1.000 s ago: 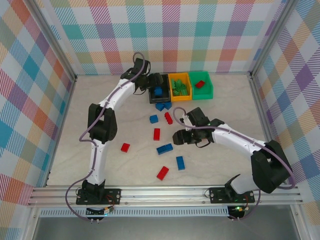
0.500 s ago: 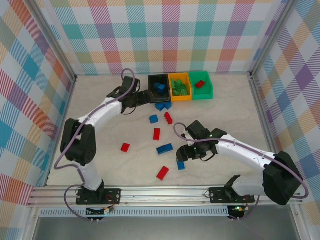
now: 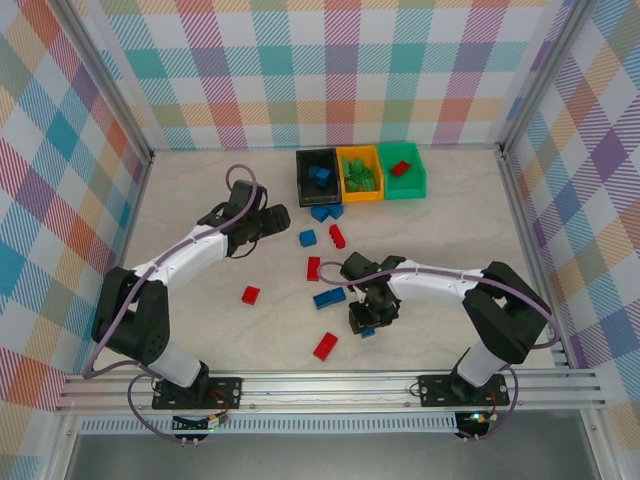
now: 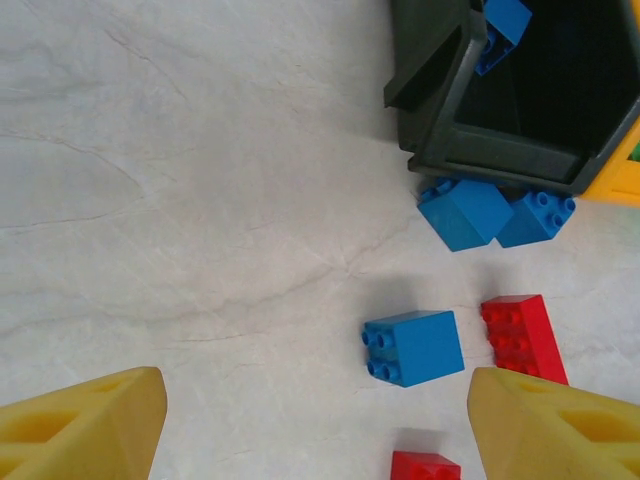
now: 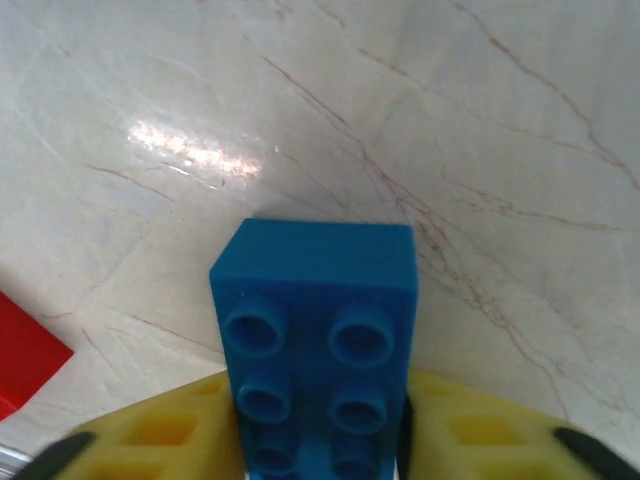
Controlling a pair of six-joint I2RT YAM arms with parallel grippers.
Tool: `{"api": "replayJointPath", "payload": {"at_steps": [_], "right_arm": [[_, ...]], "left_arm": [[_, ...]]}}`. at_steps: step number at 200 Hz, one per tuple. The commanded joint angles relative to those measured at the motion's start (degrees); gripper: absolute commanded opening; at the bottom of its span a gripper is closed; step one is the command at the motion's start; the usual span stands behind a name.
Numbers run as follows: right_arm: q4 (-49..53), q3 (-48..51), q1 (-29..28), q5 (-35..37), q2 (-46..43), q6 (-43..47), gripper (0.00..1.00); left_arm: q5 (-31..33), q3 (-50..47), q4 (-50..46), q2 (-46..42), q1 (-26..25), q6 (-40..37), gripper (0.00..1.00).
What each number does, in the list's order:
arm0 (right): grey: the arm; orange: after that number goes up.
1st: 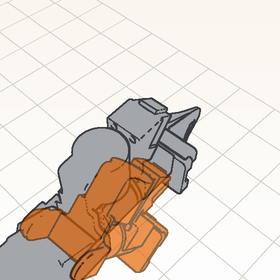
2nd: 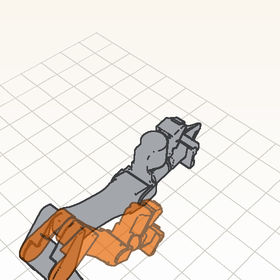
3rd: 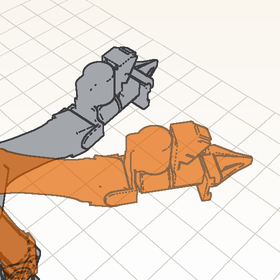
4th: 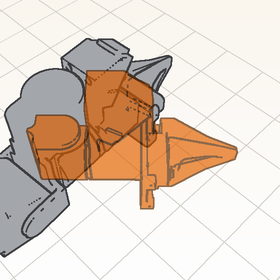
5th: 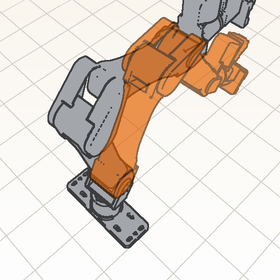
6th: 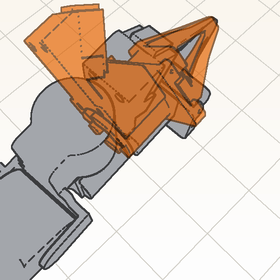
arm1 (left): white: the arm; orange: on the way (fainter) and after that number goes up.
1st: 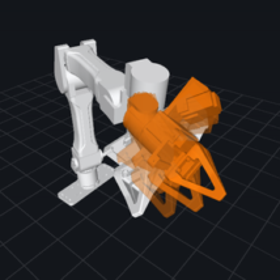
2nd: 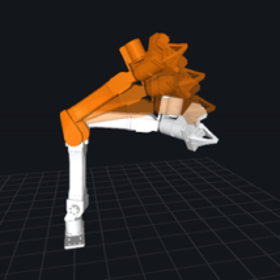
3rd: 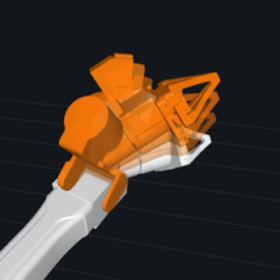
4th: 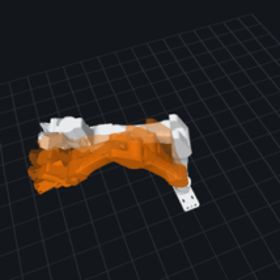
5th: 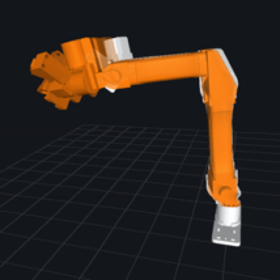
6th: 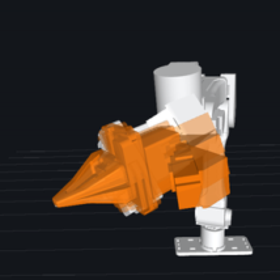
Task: Sort the legos into containers by color
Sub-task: Pick up the lego from the bottom-center of the table, then place the lego in the container.
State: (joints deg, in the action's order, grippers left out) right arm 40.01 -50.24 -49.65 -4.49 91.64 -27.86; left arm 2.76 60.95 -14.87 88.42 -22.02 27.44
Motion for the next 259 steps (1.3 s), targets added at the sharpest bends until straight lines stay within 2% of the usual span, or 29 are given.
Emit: {"api": "replayJointPath", "payload": {"at_steps": [1,15,35,60,84,136,180,198,203,214,229,241,259], "right_arm": [[0.35,-0.46,-0.66,1.02,-0.06,-1.25,0.28],[0.49,-1.21,-0.60,2.10,-1.17,-0.91,0.24],[-0.35,-2.69,0.51,3.17,-2.40,0.36,0.24],[-6.11,-4.64,5.08,-2.20,-1.81,2.17,0.24],[-9.27,-10.52,10.69,-5.42,0.78,4.83,0.24],[-9.39,-33.26,19.95,-7.22,12.38,9.77,0.25],[-5.53,-59.19,23.82,-8.04,28.08,11.59,0.28],[-1.98,-72.28,23.98,-7.87,35.60,12.35,0.35],[-1.07,-75.45,23.97,-7.83,37.75,12.53,0.41],[3.49,-85.27,23.98,-8.25,43.51,12.96,0.62],[10.74,-96.62,23.94,-9.88,49.82,13.72,0.67],[10.10,-94.70,23.74,-10.85,49.23,13.63,0.67],[2.93,-81.44,23.16,-10.73,42.31,13.83,0.68]], "left_arm": [[1.90,-2.28,-0.30,-2.52,-0.54,0.44,0.79],[2.01,-3.42,-0.15,-3.25,-0.57,0.85,0.79],[1.77,-4.64,0.10,-4.06,-0.74,1.63,0.79],[1.20,-6.32,1.02,-4.10,-2.21,2.20,0.78],[0.90,-7.55,0.64,-3.98,-4.80,2.67,0.78],[2.47,-11.97,0.99,-6.43,-12.17,4.77,0.78],[5.55,-14.31,0.99,-7.82,-19.46,6.72,0.77],[7.33,-14.99,1.06,-8.05,-22.24,7.69,0.77],[7.75,-15.28,1.35,-8.08,-22.82,8.04,0.77],[7.96,-15.88,2.03,-7.87,-23.91,8.93,0.77],[7.96,-16.71,2.77,-7.58,-24.81,10.23,0.77],[8.37,-17.17,3.16,-7.65,-25.71,10.84,0.77],[9.26,-17.27,3.02,-7.62,-27.07,10.88,0.77]]}}
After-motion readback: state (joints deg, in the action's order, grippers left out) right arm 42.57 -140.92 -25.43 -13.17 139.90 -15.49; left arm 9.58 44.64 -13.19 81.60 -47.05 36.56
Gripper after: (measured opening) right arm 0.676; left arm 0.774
